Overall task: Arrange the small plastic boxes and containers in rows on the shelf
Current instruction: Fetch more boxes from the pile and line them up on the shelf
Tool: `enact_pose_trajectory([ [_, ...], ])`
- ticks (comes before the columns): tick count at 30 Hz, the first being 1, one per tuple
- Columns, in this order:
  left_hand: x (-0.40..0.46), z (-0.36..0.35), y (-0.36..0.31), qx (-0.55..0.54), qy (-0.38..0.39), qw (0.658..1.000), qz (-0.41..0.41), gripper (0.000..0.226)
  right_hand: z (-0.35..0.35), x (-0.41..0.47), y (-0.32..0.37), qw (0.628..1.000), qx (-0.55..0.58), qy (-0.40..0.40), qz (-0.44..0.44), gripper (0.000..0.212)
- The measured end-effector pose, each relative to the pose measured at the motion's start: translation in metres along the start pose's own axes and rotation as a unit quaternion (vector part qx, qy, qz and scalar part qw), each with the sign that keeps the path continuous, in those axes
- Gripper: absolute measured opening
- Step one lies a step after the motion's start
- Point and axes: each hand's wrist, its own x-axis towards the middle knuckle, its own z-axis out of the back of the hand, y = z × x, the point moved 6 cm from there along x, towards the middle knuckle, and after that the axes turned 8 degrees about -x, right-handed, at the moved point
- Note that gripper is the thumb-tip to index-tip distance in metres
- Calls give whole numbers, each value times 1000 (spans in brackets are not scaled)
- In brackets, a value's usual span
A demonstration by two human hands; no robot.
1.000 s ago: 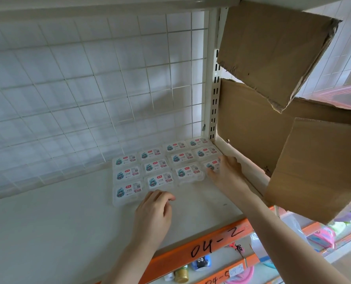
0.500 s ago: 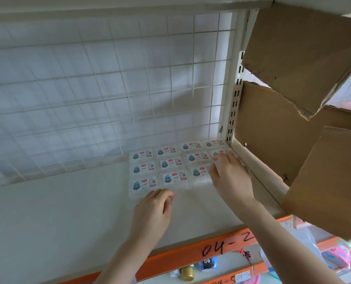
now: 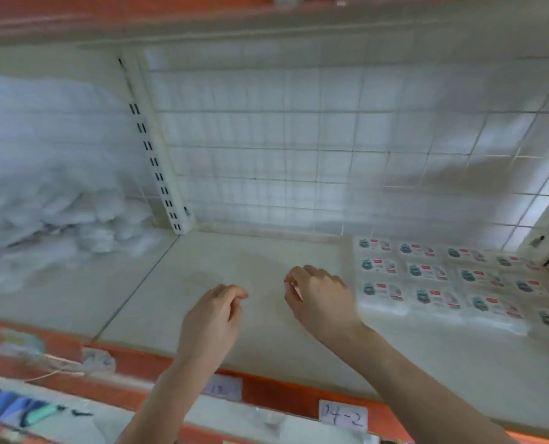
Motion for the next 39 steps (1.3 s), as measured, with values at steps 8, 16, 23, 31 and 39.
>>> enact_pose_trajectory([
  [8, -5, 110, 128, 35, -67, 990, 116, 21, -58, 62, 142, 989, 39, 108, 89, 22],
  [16, 6, 184, 227, 91, -81, 984, 127, 25, -110, 109, 252, 978, 27, 163, 130, 26],
  [23, 37, 206, 281, 132, -75, 982, 111, 37, -140, 152, 300, 981, 63, 162, 88, 25],
  [31, 92, 209, 322, 186, -41, 975, 117, 48, -171, 197, 280, 986, -10, 163, -45, 59],
  [39, 105, 198, 348, 236, -18, 957, 170, 66, -188, 209, 270, 980, -28, 193, -50, 74],
])
